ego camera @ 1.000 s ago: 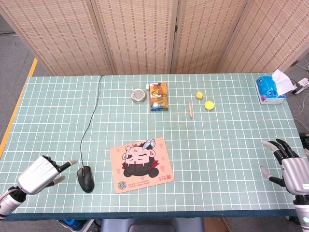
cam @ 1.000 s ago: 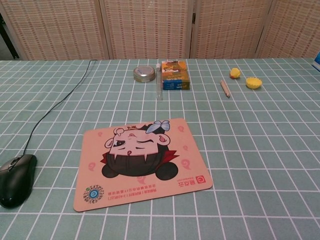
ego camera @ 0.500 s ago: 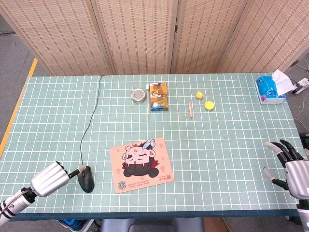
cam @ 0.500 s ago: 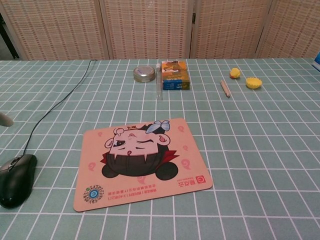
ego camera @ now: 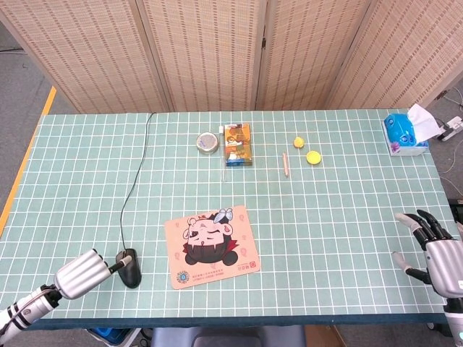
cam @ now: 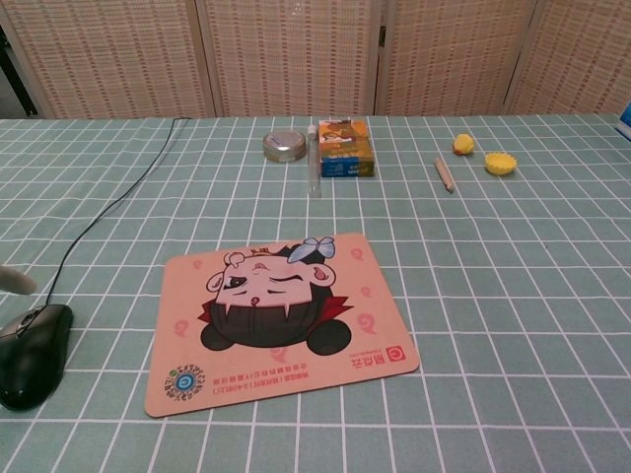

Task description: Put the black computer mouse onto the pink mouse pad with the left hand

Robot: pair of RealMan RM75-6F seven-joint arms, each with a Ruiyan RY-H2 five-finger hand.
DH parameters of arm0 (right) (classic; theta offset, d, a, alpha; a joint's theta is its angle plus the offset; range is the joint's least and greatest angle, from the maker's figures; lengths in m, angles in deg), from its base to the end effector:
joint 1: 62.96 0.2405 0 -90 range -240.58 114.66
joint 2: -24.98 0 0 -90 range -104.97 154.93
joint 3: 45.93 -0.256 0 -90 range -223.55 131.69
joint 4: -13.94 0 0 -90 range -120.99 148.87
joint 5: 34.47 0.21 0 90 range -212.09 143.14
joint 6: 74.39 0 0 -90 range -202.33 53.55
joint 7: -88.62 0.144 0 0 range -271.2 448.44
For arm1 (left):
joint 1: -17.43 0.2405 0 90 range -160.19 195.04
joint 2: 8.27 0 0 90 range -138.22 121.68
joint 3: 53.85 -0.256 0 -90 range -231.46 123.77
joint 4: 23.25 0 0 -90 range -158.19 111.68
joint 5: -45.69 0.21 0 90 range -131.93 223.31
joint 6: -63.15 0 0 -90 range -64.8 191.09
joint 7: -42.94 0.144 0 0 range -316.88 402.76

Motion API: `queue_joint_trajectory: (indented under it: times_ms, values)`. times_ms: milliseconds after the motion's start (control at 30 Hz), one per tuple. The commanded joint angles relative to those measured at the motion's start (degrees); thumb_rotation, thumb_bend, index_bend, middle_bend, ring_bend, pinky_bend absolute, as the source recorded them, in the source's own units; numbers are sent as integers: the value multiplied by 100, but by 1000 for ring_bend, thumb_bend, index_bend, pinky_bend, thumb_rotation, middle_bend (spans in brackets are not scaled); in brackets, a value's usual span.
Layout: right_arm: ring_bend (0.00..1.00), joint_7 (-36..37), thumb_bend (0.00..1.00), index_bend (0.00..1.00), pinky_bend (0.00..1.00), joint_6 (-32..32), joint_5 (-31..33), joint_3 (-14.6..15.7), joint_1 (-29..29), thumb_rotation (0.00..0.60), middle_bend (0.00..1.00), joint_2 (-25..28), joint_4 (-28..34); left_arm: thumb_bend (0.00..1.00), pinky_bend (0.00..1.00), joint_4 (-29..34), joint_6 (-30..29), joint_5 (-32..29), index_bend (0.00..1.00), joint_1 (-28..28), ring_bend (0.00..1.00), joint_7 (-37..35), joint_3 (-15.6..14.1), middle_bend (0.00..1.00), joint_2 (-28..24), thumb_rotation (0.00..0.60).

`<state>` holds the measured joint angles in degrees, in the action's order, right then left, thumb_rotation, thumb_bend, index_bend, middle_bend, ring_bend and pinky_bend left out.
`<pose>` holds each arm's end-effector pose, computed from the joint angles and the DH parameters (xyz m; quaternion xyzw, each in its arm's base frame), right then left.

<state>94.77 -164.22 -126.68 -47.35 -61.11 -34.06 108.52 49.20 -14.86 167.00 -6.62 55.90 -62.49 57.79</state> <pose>-0.3012 -0.1588 0.1843 0.5951 -0.3810 0.4269 0.5643 -0.2812 0.2145 0.1023 -0.8954 -0.0064 -0.2774 0.3483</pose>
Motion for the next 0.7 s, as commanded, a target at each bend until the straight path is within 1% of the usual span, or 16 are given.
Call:
queue_joint_trajectory:
  times_ms: [33,333,700]
  values:
    - [110,10,236,187,363,12,-19,11,6,600,233,-2,-4,83,1000,44,72,4,298,-35,1000,82,-35,1000,56,600]
    - [110,80,235,187,363,32,-3,13,2,600,233,6,-23,82,1000,84,425,-109,298,-129,1000,380,-119,1000,210,600]
    - [110,129,235,187,363,185,30,34,54,600,241,1,-44,83,1000,203,741,-324,296,-235,1000,627,-144,1000,218,600]
